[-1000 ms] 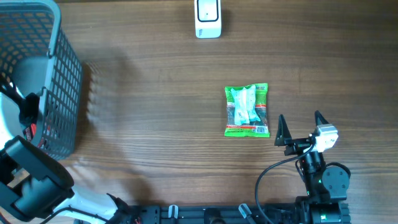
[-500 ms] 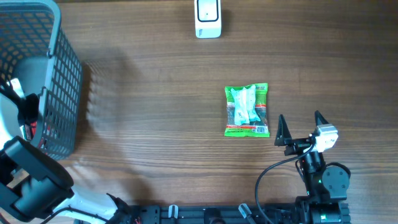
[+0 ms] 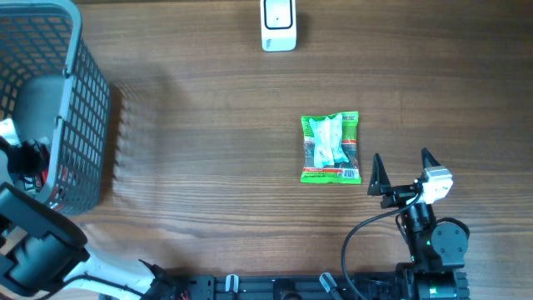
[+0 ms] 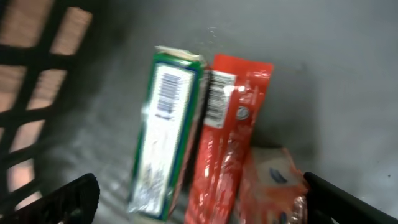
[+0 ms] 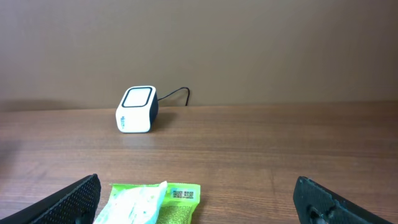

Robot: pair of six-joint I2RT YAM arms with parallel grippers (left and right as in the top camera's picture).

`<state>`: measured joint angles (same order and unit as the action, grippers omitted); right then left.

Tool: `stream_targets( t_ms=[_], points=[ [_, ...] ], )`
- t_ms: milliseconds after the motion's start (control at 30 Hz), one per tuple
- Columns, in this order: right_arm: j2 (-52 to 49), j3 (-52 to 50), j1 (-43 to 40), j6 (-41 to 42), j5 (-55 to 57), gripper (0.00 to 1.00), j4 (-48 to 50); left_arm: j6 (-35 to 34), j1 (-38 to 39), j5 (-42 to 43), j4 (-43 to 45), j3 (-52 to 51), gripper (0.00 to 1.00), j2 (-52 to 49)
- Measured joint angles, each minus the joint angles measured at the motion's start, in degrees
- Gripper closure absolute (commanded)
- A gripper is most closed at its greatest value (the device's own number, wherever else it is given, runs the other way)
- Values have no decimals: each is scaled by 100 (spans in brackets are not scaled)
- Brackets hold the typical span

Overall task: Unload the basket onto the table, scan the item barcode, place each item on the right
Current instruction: 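Grasp the green box and red packets together with the left gripper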

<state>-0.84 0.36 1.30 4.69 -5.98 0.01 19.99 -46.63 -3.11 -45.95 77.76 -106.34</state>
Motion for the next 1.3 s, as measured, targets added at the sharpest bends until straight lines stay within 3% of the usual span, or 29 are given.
stream_targets(
  t_ms=[567,933,1033,1067,1300],
  points=[
    [0,0,0,0,0,0,0,184,0,177,57,15,1,-553],
    [0,0,0,0,0,0,0,46,7,258,61,15,54,-577],
    [0,0,-2,0,0,0,0,31,4,326,92,15,63,-579],
    [0,0,0,0,0,0,0,50,2,382,114,15,71,-579],
    [0,0,0,0,0,0,0,55,-11,820,208,118,82,-579]
  ],
)
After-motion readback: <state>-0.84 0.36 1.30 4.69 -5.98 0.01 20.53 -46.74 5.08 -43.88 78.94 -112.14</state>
